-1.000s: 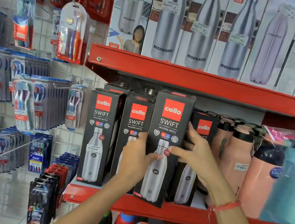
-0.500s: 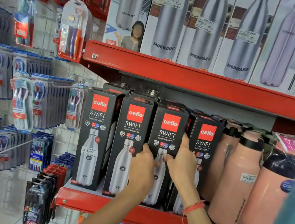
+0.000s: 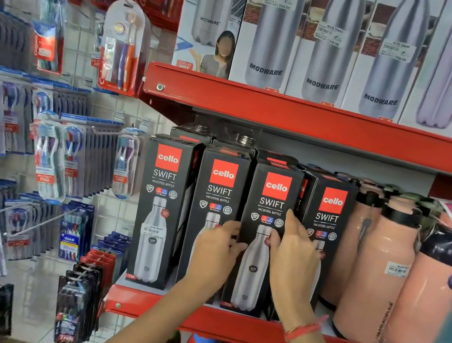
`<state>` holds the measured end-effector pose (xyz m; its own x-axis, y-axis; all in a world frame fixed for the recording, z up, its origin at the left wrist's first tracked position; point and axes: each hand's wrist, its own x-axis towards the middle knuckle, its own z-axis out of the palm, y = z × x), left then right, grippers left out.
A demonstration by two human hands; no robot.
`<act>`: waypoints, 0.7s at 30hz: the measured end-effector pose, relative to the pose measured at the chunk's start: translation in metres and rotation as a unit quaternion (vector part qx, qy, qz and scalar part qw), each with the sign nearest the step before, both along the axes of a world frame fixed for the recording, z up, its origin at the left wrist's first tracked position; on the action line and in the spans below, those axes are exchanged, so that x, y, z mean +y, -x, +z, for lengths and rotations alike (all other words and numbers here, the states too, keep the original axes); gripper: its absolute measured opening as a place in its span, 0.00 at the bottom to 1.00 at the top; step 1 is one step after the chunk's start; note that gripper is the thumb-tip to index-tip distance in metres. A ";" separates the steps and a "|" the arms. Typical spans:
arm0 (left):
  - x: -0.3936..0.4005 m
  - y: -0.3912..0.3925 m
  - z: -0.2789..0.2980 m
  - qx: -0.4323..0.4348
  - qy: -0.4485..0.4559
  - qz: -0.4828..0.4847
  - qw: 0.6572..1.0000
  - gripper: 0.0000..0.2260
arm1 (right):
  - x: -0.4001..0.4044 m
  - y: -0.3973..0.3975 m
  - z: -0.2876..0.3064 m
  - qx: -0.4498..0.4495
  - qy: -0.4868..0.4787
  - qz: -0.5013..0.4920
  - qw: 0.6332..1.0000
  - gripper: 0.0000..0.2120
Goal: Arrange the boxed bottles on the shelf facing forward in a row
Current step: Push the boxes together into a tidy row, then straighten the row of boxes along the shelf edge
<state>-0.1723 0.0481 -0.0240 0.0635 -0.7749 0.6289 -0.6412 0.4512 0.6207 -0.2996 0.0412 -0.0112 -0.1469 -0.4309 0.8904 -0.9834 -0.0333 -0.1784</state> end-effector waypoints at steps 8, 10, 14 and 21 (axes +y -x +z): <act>0.021 -0.102 -0.046 0.141 0.100 0.008 0.985 0.07 | 0.016 -0.083 -0.060 -0.214 -0.153 0.426 0.865 0.13; 0.022 -0.127 -0.061 0.163 0.085 0.027 0.983 0.06 | 0.024 -0.104 -0.080 -0.265 -0.237 0.450 0.819 0.15; 0.020 -0.163 -0.084 0.220 -0.080 0.004 0.972 0.22 | 0.037 -0.139 -0.097 -0.322 -0.359 0.423 0.767 0.27; -0.001 -0.177 -0.099 0.220 -0.220 -0.135 0.941 0.23 | 0.027 -0.172 -0.085 -0.297 -0.389 0.405 0.773 0.32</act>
